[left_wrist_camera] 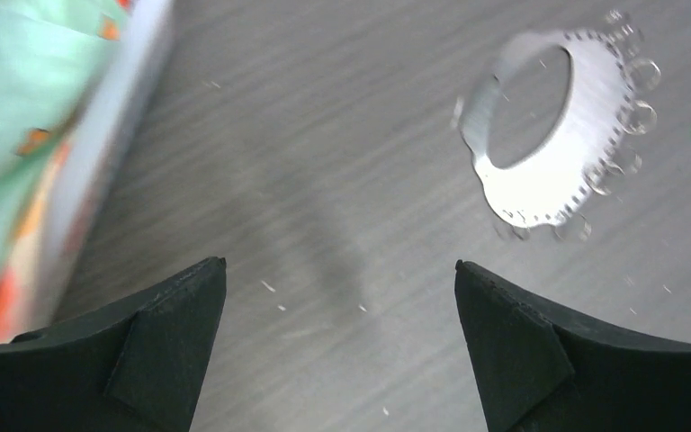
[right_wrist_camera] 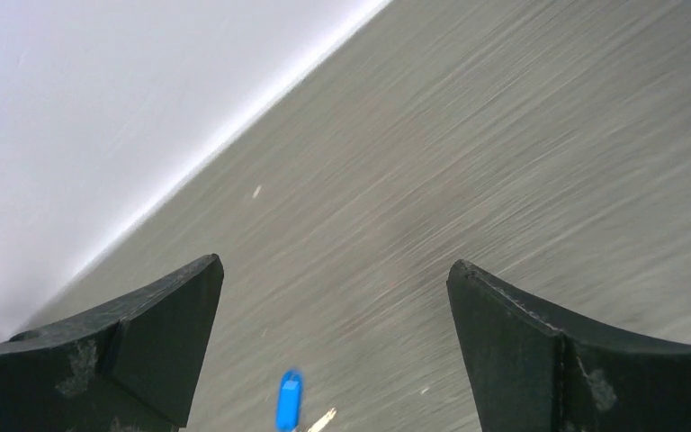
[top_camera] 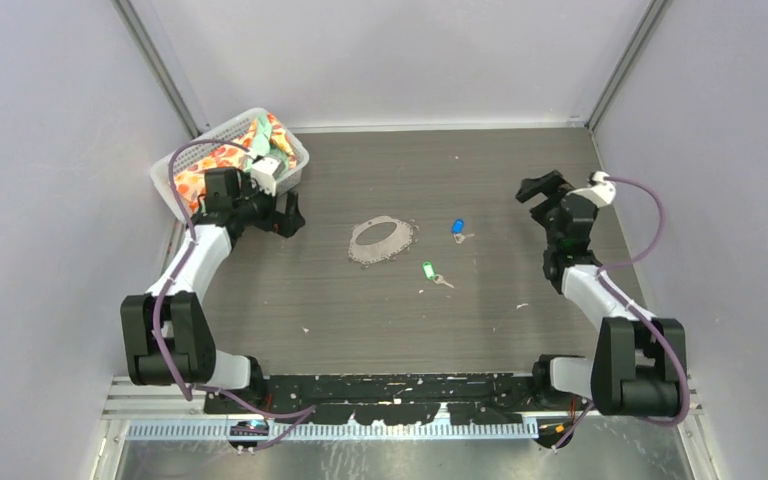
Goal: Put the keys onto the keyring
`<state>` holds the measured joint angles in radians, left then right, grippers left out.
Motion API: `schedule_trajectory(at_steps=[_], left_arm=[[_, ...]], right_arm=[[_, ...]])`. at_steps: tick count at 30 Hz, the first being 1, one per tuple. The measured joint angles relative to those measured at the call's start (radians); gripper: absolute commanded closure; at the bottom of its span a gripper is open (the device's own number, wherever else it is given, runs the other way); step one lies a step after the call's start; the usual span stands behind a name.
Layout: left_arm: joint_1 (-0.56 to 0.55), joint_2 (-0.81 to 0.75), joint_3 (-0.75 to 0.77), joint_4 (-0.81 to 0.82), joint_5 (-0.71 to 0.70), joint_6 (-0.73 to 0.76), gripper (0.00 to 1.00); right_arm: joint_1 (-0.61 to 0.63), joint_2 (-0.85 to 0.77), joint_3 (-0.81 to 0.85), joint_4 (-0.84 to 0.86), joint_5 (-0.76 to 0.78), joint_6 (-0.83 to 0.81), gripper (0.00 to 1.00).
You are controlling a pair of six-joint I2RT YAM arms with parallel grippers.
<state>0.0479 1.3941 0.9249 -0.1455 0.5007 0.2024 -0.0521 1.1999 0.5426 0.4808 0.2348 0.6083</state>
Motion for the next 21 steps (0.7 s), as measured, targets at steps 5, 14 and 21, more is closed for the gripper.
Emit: schedule_trajectory(at_steps=[5, 14, 21], left_arm=[[-0.069, 0.053, 0.146, -0.312, 0.036, 0.075, 0.01], [-0.206, 0.221, 0.384, -0.538, 0.061, 0.09, 0.0], [-0.261, 0.32, 0.481, -0.642, 0.055, 0.094, 0.0]], right_arm=[[0.123, 0.166, 0.115, -0.124, -0.229, -0.034, 0.04], [0.295, 0.488, 0.542, -0.415, -0.496, -0.215, 0.32], [0.307, 0.666, 0.713, -0.556, -0.621, -0.294, 0.4]])
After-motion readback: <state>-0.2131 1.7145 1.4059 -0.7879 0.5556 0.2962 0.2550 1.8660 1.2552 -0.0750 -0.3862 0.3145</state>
